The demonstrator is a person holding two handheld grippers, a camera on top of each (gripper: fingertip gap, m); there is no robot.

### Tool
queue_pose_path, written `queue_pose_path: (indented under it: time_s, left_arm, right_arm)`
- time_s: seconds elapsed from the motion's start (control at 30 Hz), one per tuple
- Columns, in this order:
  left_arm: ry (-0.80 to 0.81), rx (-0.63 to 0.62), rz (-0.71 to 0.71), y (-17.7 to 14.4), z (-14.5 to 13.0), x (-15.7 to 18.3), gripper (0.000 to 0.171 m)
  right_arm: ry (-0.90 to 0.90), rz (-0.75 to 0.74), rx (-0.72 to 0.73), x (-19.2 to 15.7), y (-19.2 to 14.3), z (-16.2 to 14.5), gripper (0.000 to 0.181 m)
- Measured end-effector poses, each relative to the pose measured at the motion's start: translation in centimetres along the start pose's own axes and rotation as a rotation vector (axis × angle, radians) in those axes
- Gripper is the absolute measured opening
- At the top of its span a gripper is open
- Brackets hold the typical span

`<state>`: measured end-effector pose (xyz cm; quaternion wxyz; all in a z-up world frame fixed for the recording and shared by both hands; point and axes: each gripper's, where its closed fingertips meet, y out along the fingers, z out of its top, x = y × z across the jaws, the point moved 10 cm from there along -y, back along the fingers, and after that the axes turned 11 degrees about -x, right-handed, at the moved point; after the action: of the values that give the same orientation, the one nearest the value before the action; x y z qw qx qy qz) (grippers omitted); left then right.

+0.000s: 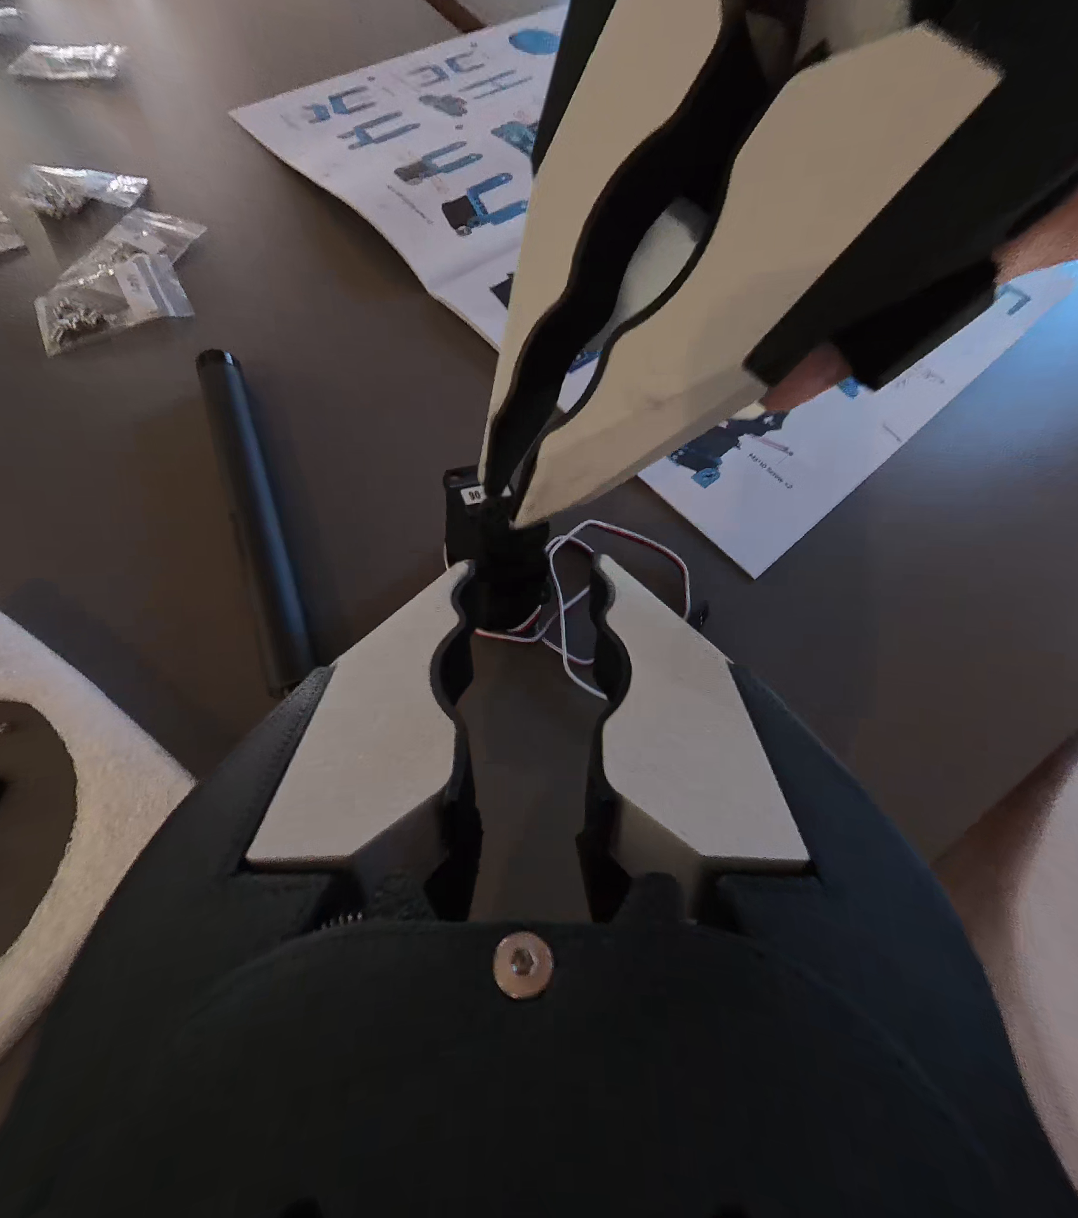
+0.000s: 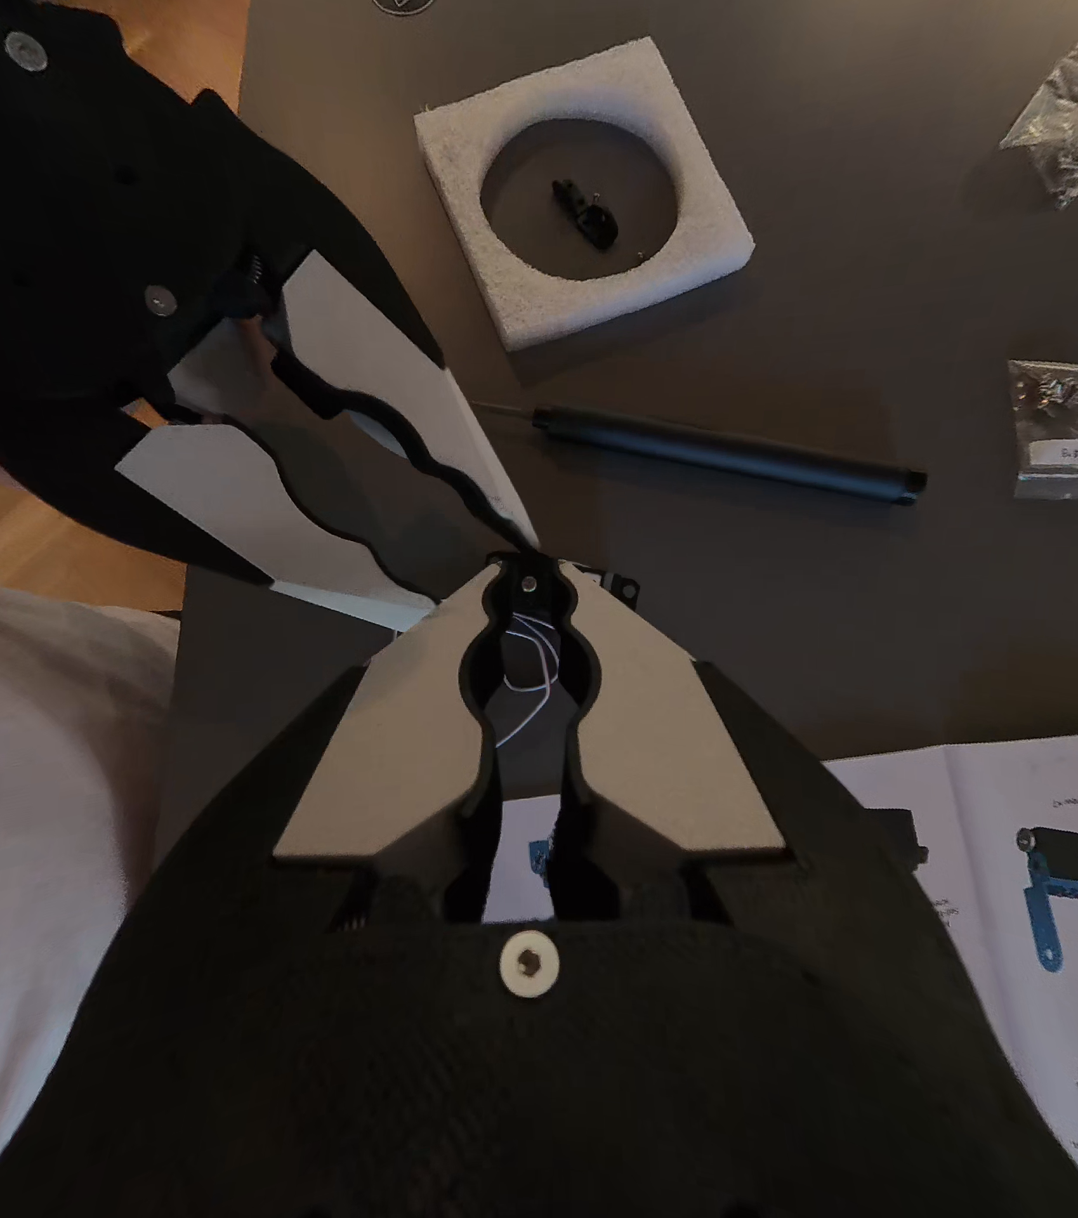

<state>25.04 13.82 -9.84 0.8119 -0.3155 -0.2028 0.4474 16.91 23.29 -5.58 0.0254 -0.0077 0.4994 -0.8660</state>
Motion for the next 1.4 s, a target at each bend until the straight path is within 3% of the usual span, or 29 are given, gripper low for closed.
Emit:
queue_pose_path:
  time_s: [0.13, 0.47, 0.87, 1.0, 1.27, 1.33, 1.4]
  left_arm:
    - [0.021, 0.025, 0.025, 0.1, 0.2, 0.0, 0.02]
    - [-0.026, 0.015, -0.019, 0.6, -0.2, -0.4, 0.022]
    - [-0.048, 0.03, -0.054, 0.7, -0.5, -0.7, 0.022]
    - [-0.029, 0.018, -0.077, 0.8, -0.4, -0.9, 0.022]
    - [-0.024, 0.0, -0.097, 0.8, -0.3, -1.1, 0.022]
    - [-0.028, -0.005, -0.102, 0.9, -0.3, -1.0, 0.022]
    - [-0.03, -0.008, -0.099, 0.9, -0.3, -1.0, 0.022]
  right_arm:
    - [0.004, 0.005, -0.044, 0.0, 0.5, -0.2, 0.006]
    - [0.033, 0.021, -0.013, 0.0, -0.5, -0.8, 0.007]
    - [-0.016, 0.033, -0.076, 0.1, 0.4, -0.4, 0.003]
    - [-0.194, 0.073, -0.157, 0.5, 0.3, 0.4, 0.003]
    - [-0.922, 0.137, -0.328, 1.0, 0.5, 3.1, 0.0]
    - [-0.974, 0.099, -0.317, 1.2, 0.4, 3.8, 0.0]
    - [-0.856, 0.146, -0.319, 1.3, -0.1, 4.0, 0.002]
